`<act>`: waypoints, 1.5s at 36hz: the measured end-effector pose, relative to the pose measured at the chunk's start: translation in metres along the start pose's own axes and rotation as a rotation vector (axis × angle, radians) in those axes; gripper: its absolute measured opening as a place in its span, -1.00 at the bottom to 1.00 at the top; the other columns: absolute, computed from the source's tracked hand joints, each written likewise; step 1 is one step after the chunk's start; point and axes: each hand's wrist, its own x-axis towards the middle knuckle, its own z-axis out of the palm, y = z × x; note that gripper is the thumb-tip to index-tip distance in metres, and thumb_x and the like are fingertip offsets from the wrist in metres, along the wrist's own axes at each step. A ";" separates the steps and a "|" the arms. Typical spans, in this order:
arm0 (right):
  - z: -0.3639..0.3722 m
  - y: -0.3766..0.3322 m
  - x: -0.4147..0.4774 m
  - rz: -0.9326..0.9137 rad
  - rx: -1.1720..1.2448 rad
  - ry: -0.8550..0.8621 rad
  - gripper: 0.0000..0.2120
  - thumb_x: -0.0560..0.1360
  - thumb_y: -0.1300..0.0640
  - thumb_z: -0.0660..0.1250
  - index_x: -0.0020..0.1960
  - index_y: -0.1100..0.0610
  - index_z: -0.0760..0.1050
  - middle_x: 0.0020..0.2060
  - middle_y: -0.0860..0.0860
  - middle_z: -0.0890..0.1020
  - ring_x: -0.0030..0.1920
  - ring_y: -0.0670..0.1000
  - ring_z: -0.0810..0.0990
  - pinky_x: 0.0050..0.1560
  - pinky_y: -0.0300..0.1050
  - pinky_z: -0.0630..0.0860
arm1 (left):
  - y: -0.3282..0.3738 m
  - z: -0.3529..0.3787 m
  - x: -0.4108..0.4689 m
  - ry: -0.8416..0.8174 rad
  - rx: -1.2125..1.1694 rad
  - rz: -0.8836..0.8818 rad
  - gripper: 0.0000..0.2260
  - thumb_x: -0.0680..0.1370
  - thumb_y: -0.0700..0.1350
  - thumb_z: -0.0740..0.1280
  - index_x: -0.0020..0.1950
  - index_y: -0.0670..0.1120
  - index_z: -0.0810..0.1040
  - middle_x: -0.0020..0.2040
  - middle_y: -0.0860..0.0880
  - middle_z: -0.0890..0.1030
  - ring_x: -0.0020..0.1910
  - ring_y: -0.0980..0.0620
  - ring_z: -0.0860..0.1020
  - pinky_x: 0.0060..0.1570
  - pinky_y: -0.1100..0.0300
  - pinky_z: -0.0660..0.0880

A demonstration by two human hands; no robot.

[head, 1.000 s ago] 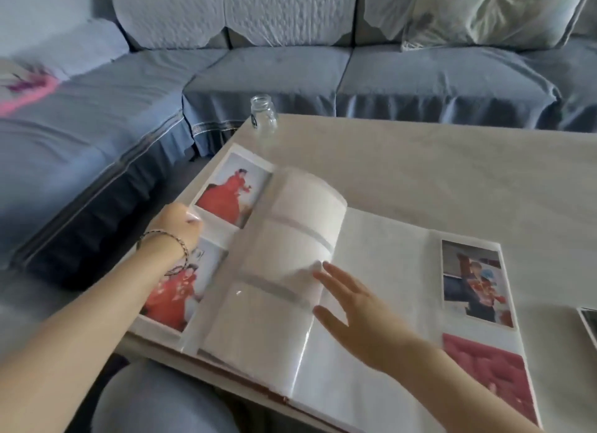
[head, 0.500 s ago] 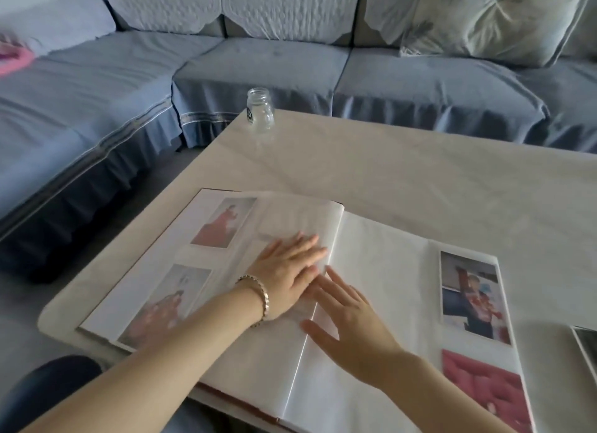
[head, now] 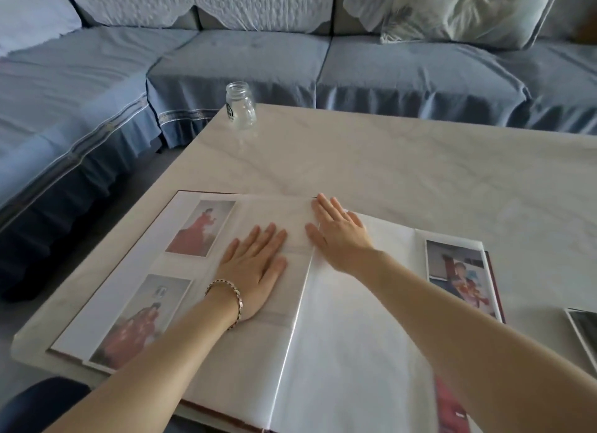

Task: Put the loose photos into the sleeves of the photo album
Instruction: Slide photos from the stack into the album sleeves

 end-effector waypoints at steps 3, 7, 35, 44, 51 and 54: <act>-0.001 -0.001 -0.001 0.015 0.025 -0.014 -0.43 0.62 -0.11 -0.08 0.54 0.09 -0.12 0.53 -0.05 -0.12 0.51 -0.04 -0.15 0.46 -0.11 -0.11 | 0.001 -0.002 -0.001 -0.012 -0.003 -0.005 -0.57 0.62 0.17 -0.17 0.48 0.23 -0.18 0.41 0.31 -0.24 0.42 0.29 -0.24 0.43 0.20 -0.26; 0.003 -0.003 -0.033 -0.053 0.069 -0.056 -0.33 0.59 -0.18 0.00 0.53 0.12 -0.19 0.52 -0.02 -0.17 0.51 -0.05 -0.19 0.46 -0.12 -0.18 | 0.007 -0.007 -0.003 -0.011 -0.011 -0.036 -0.51 0.56 0.20 -0.16 0.51 0.20 -0.05 0.48 0.27 -0.13 0.50 0.18 -0.14 0.45 0.16 -0.18; -0.046 0.203 -0.280 0.701 -0.142 0.102 -0.49 0.48 -0.24 0.21 0.35 -0.03 0.37 0.17 -0.06 0.49 0.24 -0.02 0.44 0.20 -0.21 0.28 | 0.207 0.014 -0.013 -0.199 0.194 0.421 -0.70 0.63 0.04 0.02 0.35 0.13 0.34 0.27 0.18 0.45 0.21 0.14 0.44 0.12 0.27 0.38; -0.037 0.190 -0.276 0.643 -0.234 0.082 -0.62 0.50 -0.16 0.08 0.10 0.06 0.46 0.06 -0.04 0.55 0.18 -0.01 0.47 0.18 -0.23 0.29 | 0.202 0.015 -0.018 -0.159 0.125 0.375 -0.73 0.62 0.05 0.05 0.26 0.17 0.41 0.21 0.23 0.49 0.15 0.20 0.47 0.08 0.32 0.41; -0.042 0.185 -0.283 0.705 -0.171 0.133 -0.80 0.54 0.15 0.10 -0.26 0.05 0.27 -0.26 0.00 0.51 -0.22 0.11 0.39 -0.28 -0.14 0.31 | 0.212 0.019 -0.024 -0.149 0.035 0.341 -0.76 0.62 0.00 0.09 0.20 0.13 0.48 0.14 0.21 0.53 0.08 0.18 0.51 0.04 0.31 0.46; -0.036 0.188 -0.287 0.666 -0.159 0.211 -0.88 0.47 0.23 0.21 -0.10 0.09 0.50 -0.24 0.00 0.60 -0.21 0.13 0.49 -0.26 -0.11 0.39 | 0.218 0.021 -0.026 -0.140 -0.025 0.337 -0.78 0.61 -0.01 0.12 0.17 0.12 0.51 0.09 0.21 0.54 0.05 0.19 0.52 0.01 0.34 0.47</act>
